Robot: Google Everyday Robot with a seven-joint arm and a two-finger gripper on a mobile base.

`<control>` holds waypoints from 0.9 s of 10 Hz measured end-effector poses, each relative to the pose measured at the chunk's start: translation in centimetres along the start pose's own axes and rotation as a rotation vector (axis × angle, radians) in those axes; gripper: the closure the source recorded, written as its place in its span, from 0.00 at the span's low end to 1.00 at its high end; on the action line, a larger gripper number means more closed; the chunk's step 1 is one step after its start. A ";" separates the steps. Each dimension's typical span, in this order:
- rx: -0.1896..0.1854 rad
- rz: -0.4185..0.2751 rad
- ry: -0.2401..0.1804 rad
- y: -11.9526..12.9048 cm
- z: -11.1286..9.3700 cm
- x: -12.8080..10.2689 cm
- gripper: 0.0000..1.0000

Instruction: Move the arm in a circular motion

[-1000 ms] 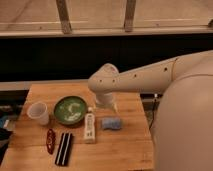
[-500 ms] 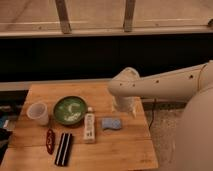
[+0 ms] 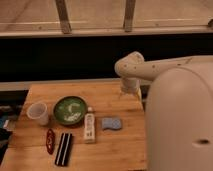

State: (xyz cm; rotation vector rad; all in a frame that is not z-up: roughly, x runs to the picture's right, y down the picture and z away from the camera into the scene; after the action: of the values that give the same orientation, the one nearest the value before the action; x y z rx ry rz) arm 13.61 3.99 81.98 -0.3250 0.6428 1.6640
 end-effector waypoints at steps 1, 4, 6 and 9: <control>0.001 -0.027 -0.002 1.6 0.2 -1.8 0.34; -0.007 -0.129 0.003 7.4 0.1 -4.2 0.34; -0.014 -0.196 0.009 9.4 -0.3 -2.8 0.34; -0.031 -0.275 0.030 10.6 -1.3 3.0 0.34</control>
State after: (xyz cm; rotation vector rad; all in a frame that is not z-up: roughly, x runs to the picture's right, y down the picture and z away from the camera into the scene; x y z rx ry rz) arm 2.52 4.74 81.72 -0.4412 0.5680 1.4086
